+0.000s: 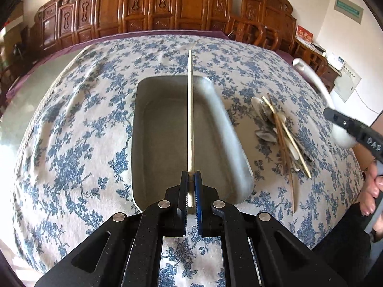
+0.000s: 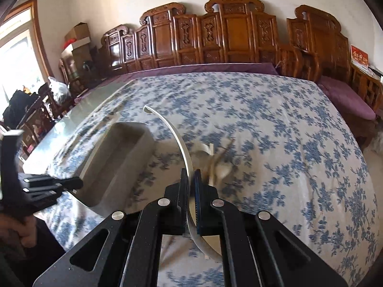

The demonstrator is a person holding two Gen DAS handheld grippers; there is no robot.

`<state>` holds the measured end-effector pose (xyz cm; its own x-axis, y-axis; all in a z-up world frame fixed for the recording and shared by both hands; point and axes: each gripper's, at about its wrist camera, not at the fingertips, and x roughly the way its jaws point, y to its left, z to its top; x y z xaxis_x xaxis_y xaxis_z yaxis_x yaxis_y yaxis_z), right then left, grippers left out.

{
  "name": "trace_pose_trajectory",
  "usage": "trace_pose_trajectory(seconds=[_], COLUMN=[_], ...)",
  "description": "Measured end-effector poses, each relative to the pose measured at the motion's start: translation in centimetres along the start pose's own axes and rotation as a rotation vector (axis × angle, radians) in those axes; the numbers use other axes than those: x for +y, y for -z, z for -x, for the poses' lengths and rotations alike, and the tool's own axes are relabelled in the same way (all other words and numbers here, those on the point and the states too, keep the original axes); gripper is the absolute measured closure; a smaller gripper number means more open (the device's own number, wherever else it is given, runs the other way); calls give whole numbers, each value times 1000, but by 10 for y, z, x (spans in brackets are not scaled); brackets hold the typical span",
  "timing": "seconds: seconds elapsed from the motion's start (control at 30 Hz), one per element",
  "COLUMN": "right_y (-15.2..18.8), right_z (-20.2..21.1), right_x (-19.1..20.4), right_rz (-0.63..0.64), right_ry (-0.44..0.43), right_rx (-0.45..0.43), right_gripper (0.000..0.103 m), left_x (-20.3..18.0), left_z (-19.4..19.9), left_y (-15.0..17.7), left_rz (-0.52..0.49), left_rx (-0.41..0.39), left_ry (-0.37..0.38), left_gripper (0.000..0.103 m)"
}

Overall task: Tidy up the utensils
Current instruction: 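Lower the chopstick into the grey tray and open the left tool while the right tool carries the spoon over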

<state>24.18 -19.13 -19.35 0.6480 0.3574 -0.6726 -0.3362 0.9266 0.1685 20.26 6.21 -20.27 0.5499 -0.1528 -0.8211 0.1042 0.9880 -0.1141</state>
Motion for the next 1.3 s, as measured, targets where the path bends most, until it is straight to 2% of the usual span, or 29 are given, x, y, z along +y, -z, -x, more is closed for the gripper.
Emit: trace_pose_trajectory(seconds=[0.37,0.83,0.97,1.13,1.3], right_y=[-23,-38,-34,-27,-23], right_z=[-10,-64,-85,-112,-132], right_x=[67,135,144,147,138], right_rz=[19,-46,-77,-125,-159], right_ry=[-86,-176,-193,-196,-163], right_rx=[17,103,139,184,217], right_gripper=[97,97,97,97,96], left_x=[14,57,67,75,72], left_z=[-2,34,40,41,40], left_y=[-4,-9,-9,-9,-10], left_rz=[34,96,110,132,123], left_rx=[-5,-132,-151,-156,-157], left_ry=[10,-68,-99,-99,-98], left_gripper=[98,98,98,98,98])
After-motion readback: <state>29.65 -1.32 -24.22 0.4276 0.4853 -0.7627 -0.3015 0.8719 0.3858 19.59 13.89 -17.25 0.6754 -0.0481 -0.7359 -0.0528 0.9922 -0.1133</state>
